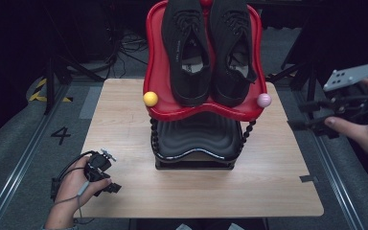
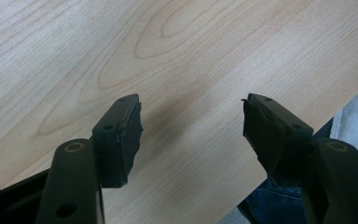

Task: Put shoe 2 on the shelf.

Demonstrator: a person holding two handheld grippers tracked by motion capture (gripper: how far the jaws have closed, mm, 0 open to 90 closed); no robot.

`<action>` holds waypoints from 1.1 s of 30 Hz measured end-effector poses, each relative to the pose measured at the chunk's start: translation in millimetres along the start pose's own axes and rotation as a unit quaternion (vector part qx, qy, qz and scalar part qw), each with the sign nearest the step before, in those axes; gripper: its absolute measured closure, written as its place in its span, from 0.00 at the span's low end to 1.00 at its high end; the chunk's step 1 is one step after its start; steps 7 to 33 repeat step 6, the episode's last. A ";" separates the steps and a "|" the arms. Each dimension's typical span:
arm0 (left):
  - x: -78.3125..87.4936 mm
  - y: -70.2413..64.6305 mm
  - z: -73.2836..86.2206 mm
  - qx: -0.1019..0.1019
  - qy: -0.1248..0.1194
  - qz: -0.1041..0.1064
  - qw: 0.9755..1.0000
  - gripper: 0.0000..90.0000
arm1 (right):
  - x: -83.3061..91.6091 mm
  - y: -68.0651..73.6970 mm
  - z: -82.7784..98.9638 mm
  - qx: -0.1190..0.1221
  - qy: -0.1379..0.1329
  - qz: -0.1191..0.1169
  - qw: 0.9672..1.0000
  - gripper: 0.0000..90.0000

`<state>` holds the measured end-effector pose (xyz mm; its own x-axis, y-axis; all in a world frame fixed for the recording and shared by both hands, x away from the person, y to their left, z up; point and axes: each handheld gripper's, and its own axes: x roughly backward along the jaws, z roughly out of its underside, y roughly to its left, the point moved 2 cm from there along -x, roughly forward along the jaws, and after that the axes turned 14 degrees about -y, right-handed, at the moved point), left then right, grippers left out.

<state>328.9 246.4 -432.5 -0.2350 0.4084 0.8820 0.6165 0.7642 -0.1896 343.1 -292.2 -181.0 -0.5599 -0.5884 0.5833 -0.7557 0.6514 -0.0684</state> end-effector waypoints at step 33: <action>3.2 -2.6 2.1 0.006 -0.003 -0.007 1.000 0.42 | -31.5 -13.5 56.0 -0.027 0.017 0.004 0.999 0.42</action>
